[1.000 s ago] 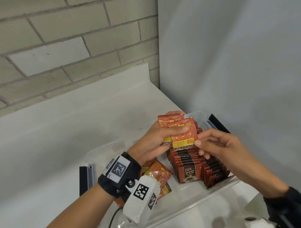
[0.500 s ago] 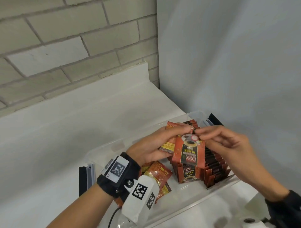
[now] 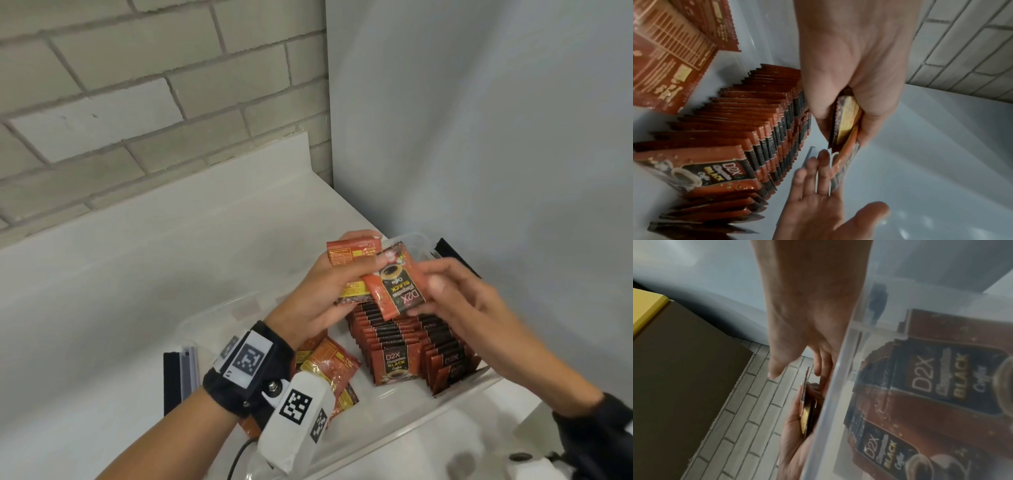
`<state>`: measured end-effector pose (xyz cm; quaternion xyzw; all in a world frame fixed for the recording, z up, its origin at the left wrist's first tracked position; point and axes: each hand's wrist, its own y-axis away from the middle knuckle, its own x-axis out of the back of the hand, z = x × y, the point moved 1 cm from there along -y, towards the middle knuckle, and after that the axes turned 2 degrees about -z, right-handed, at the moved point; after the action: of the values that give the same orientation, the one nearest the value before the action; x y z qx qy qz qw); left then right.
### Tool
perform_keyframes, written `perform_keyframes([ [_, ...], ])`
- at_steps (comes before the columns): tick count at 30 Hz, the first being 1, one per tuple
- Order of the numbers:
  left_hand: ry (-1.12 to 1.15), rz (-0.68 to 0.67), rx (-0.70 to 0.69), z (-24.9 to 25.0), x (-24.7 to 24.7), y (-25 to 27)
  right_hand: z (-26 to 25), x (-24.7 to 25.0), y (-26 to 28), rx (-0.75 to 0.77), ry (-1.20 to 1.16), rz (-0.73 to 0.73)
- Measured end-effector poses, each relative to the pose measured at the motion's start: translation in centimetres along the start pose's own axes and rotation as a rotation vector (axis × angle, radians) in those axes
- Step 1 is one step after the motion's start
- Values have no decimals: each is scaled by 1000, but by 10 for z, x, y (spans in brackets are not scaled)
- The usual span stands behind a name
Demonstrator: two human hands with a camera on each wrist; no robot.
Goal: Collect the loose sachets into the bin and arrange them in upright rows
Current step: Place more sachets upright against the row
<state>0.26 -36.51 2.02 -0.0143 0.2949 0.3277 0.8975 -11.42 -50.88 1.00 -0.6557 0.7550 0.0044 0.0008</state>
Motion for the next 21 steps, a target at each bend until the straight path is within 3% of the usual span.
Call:
perform_keyframes([
  [3,34,-3,-39,-2,-1,1,-6,-7,-1,-103,44,-96],
  [6,62,-39,-55,-2,-2,2,-6,-6,-2,-122,32,-58],
  [17,57,-68,2,-2,3,1,4,9,-6,31,-188,112],
  [21,78,2,-2,1,6,-1,-9,8,2,12,11,7],
])
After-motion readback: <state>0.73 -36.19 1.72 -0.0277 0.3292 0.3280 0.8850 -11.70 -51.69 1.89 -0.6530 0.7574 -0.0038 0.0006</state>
